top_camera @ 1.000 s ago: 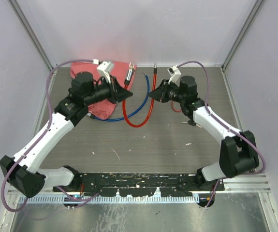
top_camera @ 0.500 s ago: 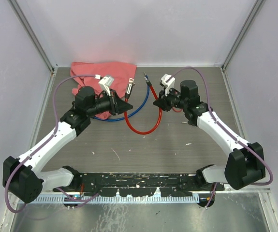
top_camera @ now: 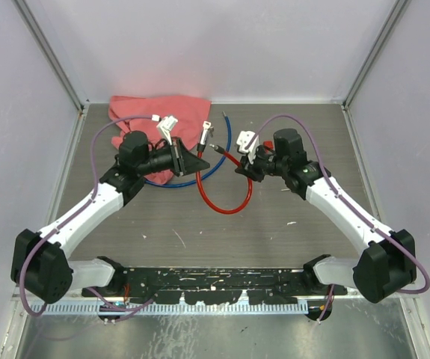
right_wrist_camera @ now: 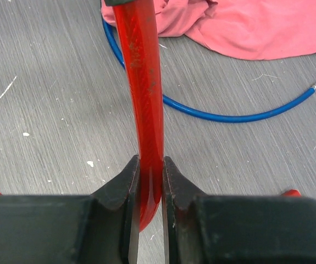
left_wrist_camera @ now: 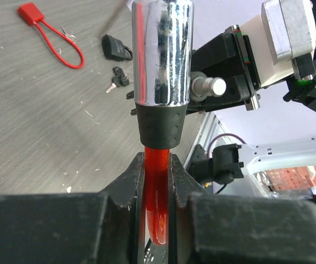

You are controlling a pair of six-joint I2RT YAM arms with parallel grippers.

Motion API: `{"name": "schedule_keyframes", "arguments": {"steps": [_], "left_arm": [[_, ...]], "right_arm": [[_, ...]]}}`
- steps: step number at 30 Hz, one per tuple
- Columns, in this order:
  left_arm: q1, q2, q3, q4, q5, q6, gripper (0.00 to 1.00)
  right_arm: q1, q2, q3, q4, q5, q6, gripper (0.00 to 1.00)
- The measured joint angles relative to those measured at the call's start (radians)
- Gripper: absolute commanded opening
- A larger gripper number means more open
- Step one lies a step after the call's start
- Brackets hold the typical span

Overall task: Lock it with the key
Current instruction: Lock the lock.

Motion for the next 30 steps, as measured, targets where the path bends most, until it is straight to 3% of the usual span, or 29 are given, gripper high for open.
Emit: {"name": "schedule_keyframes", "arguments": {"steps": [30], "left_arm": [[-0.026, 0.034, 0.021, 0.075, 0.148, -0.064, 0.0]], "right_arm": [[0.014, 0.001, 0.023, -0.027, 0.086, 0.001, 0.01]]}}
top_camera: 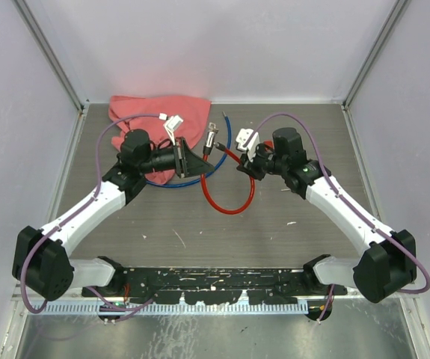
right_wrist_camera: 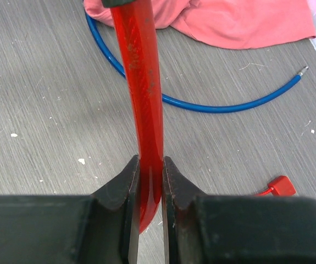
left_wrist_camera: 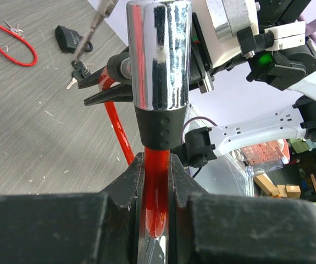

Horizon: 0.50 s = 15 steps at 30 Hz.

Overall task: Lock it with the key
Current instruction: Lock the lock.

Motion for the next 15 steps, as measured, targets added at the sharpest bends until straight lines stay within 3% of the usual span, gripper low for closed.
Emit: {"name": "schedule_keyframes", "arguments": {"steps": [15], "left_arm": [[-0.002, 0.035, 0.034, -0.07, 0.023, -0.028, 0.0]], "right_arm": [[-0.005, 0.0, 0.018, -0.069, -0.022, -0.109, 0.01]]}}
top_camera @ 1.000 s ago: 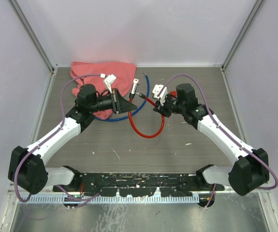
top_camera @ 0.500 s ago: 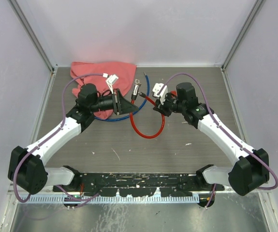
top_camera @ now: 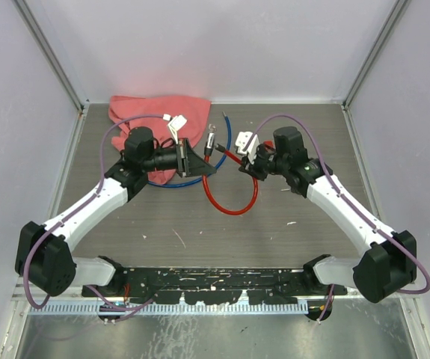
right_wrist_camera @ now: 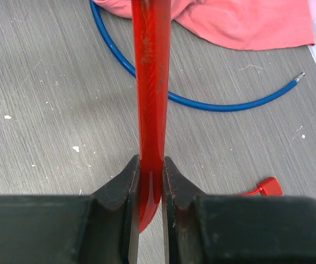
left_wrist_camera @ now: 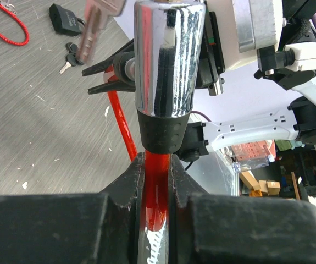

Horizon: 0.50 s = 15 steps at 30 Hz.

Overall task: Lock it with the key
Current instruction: Lock the lock.

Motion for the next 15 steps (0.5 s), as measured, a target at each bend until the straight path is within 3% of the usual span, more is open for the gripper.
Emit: {"name": "schedule_keyframes", "arguments": {"steps": [15], "left_arm": [[0.037, -0.075, -0.04, 0.009, 0.0, -0.068, 0.0]], "right_arm": [[-0.017, -0.01, 0.026, -0.01, -0.094, -0.004, 0.01]]}}
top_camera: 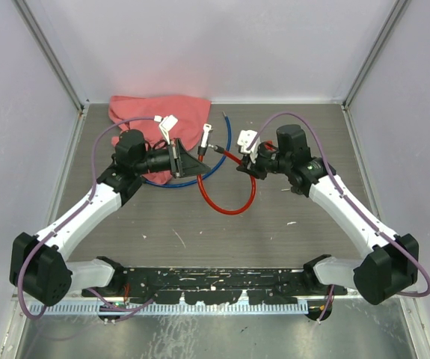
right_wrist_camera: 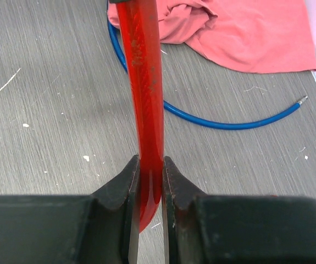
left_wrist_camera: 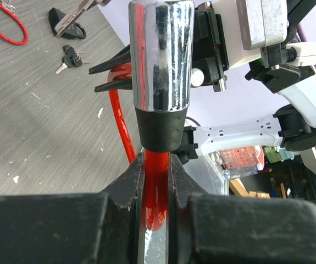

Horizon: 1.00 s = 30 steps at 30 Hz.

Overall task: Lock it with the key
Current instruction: Lock the lock.

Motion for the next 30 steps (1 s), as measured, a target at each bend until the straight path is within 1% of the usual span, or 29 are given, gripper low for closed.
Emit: {"name": "schedule_keyframes", "arguments": {"steps": [8, 18, 30], "left_arm": [[0.001, 0.0, -0.001, 0.002, 0.012, -0.017, 0.0], [0.001, 0.0, -0.001, 0.028, 0.018, -0.027, 0.0], [-0.019, 0.004, -0.001, 0.056, 0.038, -0.035, 0.0]], "right_arm": [[0.0, -0.005, 0.006, -0.006, 0.001, 0.0, 0.01], [0.0, -0.005, 0.006, -0.006, 0.052, 0.018, 0.01], [0.0, 0.003, 0.01, -0.007, 0.052, 0.023, 0.01]]}}
